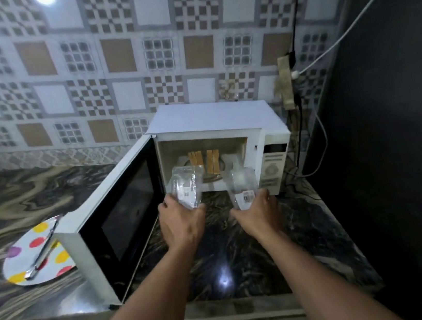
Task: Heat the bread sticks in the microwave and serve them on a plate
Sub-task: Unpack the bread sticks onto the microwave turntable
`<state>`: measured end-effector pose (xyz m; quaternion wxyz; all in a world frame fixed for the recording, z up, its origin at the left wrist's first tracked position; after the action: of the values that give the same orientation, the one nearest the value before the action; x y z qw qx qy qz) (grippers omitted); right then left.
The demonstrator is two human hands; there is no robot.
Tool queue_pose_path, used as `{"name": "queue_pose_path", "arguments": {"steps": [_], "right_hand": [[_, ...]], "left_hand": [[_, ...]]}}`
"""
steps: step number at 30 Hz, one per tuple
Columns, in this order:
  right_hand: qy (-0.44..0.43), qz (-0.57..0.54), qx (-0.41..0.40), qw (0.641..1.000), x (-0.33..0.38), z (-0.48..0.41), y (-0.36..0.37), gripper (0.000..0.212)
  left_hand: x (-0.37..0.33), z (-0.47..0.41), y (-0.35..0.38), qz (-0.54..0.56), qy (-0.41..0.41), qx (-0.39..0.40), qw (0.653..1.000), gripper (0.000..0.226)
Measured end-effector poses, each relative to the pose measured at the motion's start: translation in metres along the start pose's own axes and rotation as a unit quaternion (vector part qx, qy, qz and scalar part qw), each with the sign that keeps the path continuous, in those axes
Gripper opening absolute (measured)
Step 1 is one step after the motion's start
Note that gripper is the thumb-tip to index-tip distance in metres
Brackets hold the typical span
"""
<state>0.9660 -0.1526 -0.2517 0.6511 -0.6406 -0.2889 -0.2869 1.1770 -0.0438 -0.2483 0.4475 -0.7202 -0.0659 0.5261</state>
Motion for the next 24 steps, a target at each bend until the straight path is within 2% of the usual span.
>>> {"name": "queue_pose_path", "arguments": {"steps": [8,20,24], "right_hand": [[-0.044,0.002,-0.027,0.999,0.07,-0.014,-0.052,0.096],[-0.077,0.024,-0.045,0.996,0.144,-0.119,-0.066,0.089],[-0.077,0.024,-0.037,0.996,0.152,-0.157,-0.052,0.086]], "left_hand": [[-0.063,-0.029,-0.054,-0.015,0.045,-0.028,0.998,0.074],[-0.155,-0.13,-0.047,-0.083,0.081,-0.041,0.992,0.081],[-0.167,-0.163,-0.023,-0.143,0.075,-0.037,0.986,0.064]]}}
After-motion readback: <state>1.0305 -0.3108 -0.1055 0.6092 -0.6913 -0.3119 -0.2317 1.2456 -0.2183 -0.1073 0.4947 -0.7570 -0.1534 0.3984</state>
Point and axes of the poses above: each hand's wrist, its own z-axis away from the middle knuckle, its own y-axis out of the palm, x = y × z, the point moved 9 cm from there along -z, towards the middle knuckle, and after that the axes turned 11 degrees about -z, right-handed, at the moved point
